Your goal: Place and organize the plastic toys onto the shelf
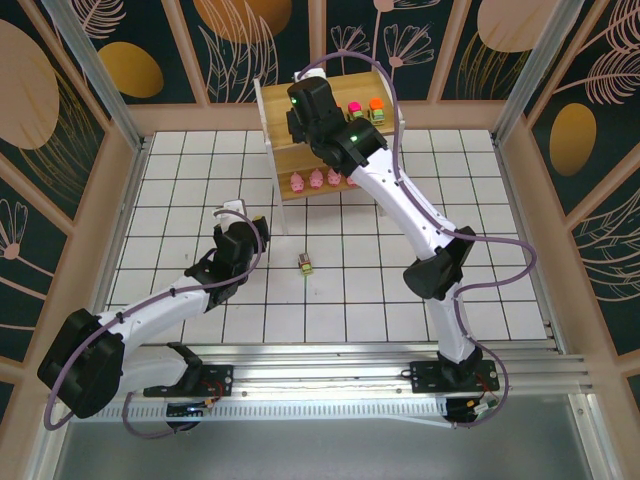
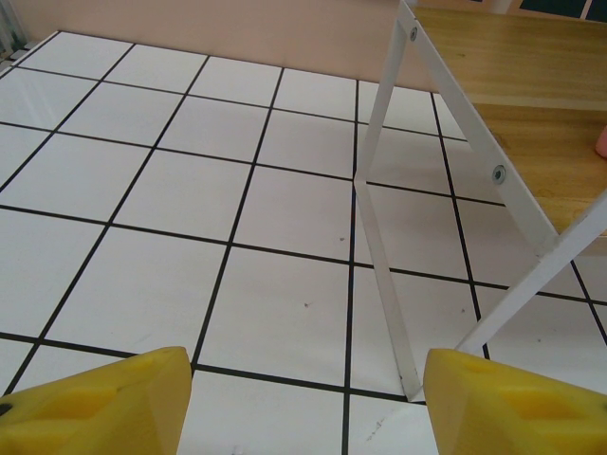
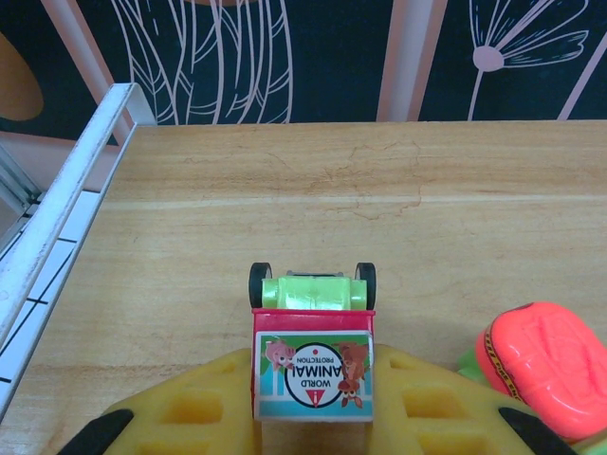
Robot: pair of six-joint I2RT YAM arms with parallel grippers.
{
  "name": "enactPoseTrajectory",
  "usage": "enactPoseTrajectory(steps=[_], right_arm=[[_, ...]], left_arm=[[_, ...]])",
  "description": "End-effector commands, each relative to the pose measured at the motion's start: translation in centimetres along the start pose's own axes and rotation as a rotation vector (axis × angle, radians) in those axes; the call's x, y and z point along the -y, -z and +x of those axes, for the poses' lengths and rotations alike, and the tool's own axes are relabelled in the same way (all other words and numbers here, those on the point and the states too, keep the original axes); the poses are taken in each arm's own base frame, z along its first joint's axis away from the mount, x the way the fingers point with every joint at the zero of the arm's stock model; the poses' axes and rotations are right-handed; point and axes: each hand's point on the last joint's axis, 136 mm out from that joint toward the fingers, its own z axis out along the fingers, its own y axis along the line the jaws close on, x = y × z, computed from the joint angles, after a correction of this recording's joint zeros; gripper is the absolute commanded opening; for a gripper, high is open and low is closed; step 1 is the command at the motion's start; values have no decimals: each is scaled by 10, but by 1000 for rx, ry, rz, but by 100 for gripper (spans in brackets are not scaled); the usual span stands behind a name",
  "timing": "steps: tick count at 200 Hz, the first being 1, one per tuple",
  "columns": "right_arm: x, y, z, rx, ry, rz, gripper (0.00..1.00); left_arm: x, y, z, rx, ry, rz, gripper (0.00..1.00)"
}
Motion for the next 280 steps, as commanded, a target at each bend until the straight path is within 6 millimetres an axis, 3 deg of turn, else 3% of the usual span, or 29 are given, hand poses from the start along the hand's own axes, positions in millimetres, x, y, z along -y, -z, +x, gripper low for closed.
enactPoseTrajectory(steps=[1, 110, 198, 280], right_arm=[[3, 12, -21, 59, -27, -7, 17], [16, 52, -43, 66, -177, -105, 15], [18, 59, -37, 10, -256, -196, 16], [17, 79, -12, -64, -107, -134, 15]], left_arm=[[1, 1, -12, 28, 38, 12, 66], [4, 6, -16, 37, 49, 41, 66], [7, 11, -20, 52, 57, 73, 67], [9, 10, -19, 47, 54, 82, 67]])
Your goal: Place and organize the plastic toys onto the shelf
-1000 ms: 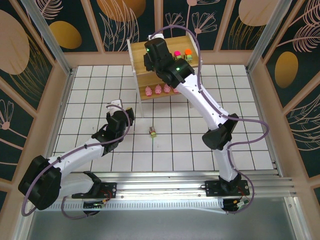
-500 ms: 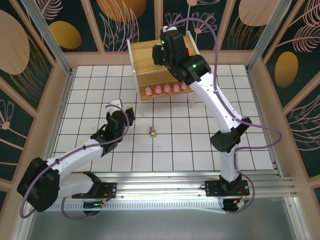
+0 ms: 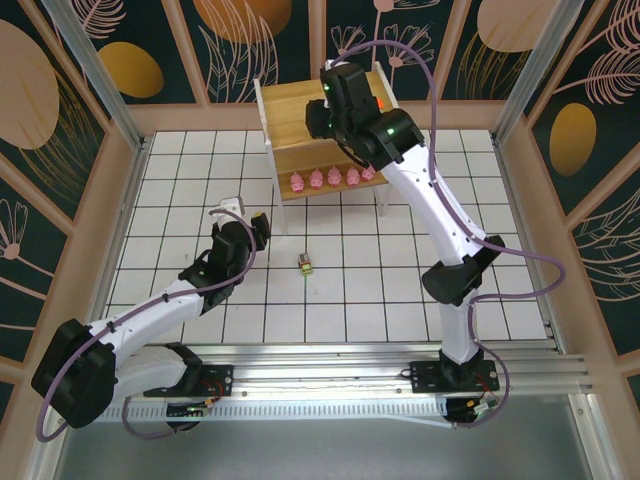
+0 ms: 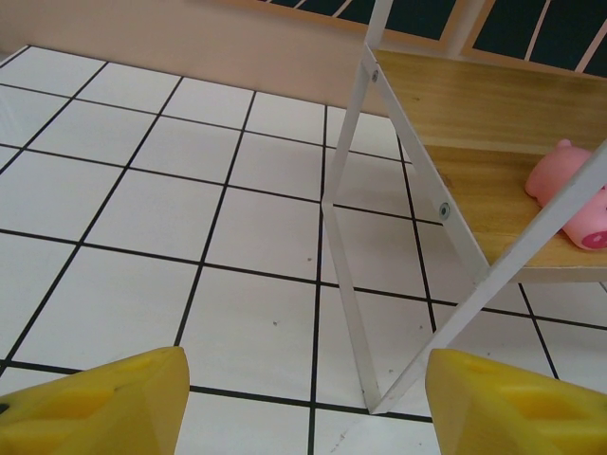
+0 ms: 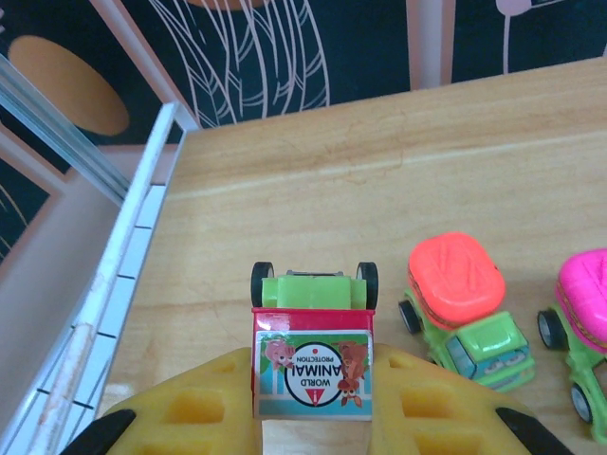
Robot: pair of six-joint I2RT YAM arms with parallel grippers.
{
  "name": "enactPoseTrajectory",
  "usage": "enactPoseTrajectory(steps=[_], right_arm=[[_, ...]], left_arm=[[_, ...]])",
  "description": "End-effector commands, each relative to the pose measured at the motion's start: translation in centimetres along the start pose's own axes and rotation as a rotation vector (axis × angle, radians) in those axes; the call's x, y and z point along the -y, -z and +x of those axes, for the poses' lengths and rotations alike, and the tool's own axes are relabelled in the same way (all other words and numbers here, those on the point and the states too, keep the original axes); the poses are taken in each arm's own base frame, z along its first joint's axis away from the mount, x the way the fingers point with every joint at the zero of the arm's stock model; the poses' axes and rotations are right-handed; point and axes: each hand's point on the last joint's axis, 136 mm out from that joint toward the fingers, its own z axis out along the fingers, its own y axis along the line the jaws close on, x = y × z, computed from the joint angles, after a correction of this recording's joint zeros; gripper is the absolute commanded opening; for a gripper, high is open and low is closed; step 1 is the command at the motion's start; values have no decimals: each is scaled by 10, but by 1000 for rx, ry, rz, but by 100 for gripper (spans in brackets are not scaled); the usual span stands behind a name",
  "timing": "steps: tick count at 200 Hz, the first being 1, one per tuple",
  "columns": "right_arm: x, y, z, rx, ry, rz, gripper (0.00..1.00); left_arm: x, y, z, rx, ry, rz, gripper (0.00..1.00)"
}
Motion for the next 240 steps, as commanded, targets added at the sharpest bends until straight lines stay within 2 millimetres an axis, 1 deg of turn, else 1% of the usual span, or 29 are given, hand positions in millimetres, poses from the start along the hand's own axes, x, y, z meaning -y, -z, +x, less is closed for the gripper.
enactPoseTrajectory(steps=[1, 29, 45, 75, 101, 139, 174, 199, 215, 240], right_arm=[[-4, 34, -1, 11, 68, 19, 15], [-4, 44, 7, -8, 120, 55, 15], [-3, 46, 14, -34, 144, 64, 15], [2, 51, 21, -59, 172, 92, 15], [3, 52, 26, -79, 180, 89, 15], [3, 48, 37, -115, 186, 91, 15], [0, 54, 41, -121, 188, 88, 15], [-2, 50, 47, -140, 198, 88, 15], [-4, 50, 49, -145, 201, 88, 15], [-4, 51, 47, -138, 203, 89, 15]], left_arm=[[1, 0, -4, 14, 11, 11, 67], [0, -1, -3, 12, 9, 8, 67], [0, -1, -3, 12, 9, 8, 67], [1, -1, -2, 10, 8, 10, 67], [0, 0, -3, 11, 9, 7, 67], [0, -1, -2, 9, 7, 4, 67], [-1, 1, -4, 15, 9, 0, 68], [-1, 0, -4, 13, 10, 3, 68], [-1, 0, -4, 13, 9, 1, 68], [-1, 1, -4, 15, 10, 1, 68]])
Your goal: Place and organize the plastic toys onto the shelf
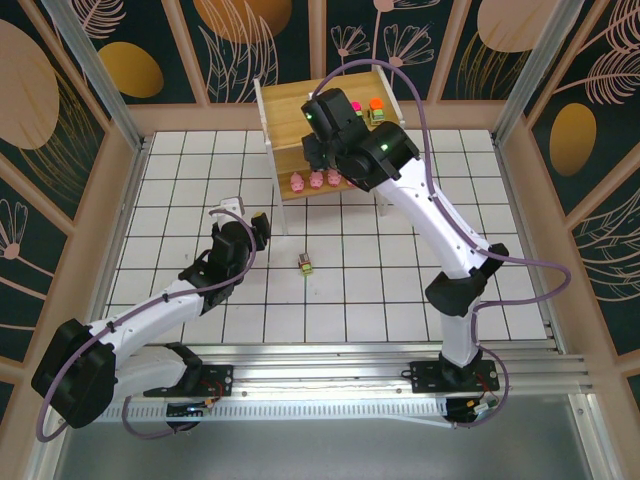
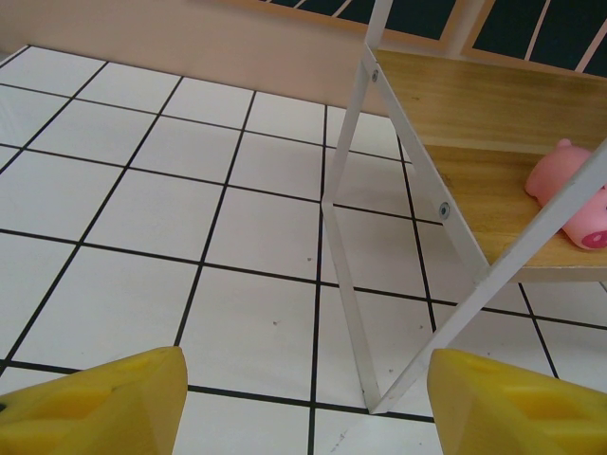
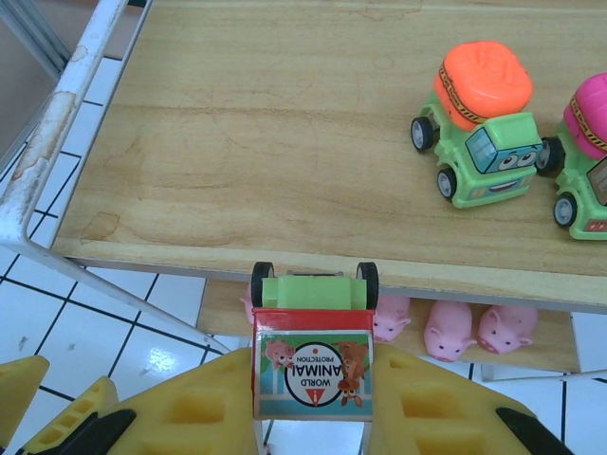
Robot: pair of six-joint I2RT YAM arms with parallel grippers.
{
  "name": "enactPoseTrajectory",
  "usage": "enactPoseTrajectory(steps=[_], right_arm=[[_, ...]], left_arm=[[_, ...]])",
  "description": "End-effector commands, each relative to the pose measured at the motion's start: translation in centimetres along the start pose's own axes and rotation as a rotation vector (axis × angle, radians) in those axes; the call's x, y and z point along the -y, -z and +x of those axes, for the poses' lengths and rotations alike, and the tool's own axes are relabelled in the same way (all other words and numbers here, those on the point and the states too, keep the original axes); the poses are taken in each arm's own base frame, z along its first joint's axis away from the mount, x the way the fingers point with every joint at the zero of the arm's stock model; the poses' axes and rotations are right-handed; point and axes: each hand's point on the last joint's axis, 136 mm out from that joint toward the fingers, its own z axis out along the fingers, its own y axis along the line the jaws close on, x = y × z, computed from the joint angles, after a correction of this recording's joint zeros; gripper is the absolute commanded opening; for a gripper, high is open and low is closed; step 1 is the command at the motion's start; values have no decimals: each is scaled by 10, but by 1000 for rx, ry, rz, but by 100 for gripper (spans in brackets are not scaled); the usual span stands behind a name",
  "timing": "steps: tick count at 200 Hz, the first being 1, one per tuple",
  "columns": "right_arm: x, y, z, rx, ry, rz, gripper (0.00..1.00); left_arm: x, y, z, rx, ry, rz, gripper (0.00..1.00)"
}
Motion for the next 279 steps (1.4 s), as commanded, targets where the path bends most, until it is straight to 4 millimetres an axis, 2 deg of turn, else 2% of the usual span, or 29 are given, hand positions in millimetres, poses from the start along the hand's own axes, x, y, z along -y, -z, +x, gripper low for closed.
enactPoseTrajectory(steps=[1, 40, 96, 148, 172, 221, 279], right_arm=[[6, 17, -3, 17, 3, 10, 15], [6, 5, 0, -2, 7, 22, 15], [13, 1, -19, 55, -29, 29, 15], [10, -14, -23, 52, -43, 8, 16], [12, -4, -24, 60, -43, 12, 15], [4, 18, -6, 53, -20, 20, 15], [6, 22, 8, 33, -8, 38, 15]], left_arm=[[-1, 1, -4, 15, 10, 0, 68], [-2, 1, -4, 14, 8, -1, 68], [-1, 1, -5, 15, 10, 2, 68], [-2, 1, -6, 18, 7, -3, 68], [-2, 1, -5, 16, 5, -5, 68], [-1, 0, -5, 15, 5, -3, 68], [-1, -2, -2, 8, 2, -5, 68]])
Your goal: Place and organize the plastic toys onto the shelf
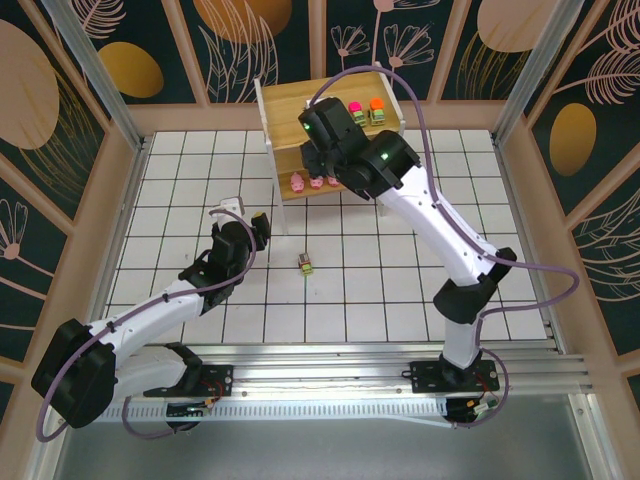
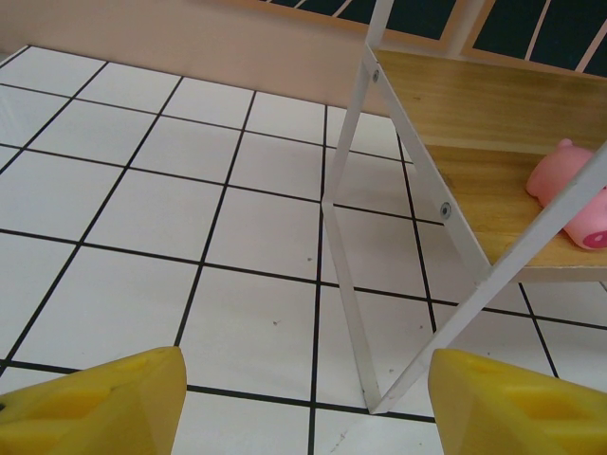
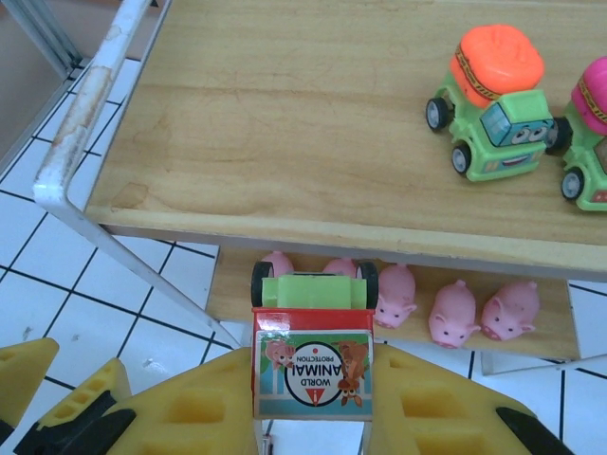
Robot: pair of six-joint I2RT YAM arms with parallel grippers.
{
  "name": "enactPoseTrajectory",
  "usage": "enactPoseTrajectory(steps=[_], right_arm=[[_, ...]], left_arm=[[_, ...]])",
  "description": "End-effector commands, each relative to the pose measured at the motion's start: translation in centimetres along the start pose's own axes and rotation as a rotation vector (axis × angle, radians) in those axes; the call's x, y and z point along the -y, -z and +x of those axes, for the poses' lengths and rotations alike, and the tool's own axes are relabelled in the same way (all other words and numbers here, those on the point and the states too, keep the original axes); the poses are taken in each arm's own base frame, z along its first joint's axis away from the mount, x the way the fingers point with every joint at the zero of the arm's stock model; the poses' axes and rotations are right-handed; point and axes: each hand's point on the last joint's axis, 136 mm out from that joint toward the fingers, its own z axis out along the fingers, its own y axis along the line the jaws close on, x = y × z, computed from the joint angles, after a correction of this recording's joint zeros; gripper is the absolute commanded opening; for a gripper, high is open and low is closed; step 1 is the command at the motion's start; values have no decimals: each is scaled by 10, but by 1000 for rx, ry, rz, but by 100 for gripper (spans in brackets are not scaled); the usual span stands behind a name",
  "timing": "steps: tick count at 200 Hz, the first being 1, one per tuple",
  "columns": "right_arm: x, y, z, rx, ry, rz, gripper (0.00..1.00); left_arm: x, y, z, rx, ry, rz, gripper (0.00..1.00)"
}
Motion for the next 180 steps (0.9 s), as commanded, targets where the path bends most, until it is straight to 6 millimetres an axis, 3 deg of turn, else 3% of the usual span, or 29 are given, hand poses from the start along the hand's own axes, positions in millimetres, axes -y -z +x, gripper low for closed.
enactPoseTrajectory(steps=[1, 113, 180], right_arm=[[11, 11, -1, 20, -21, 34, 15], [19, -18, -24, 35, -48, 25, 15], [18, 6, -19, 43, -45, 25, 15]], left_arm=[[-1, -2, -2, 8, 1, -6, 68], [-3, 0, -5, 15, 2, -8, 68], [-2, 0, -5, 15, 1, -8, 68]])
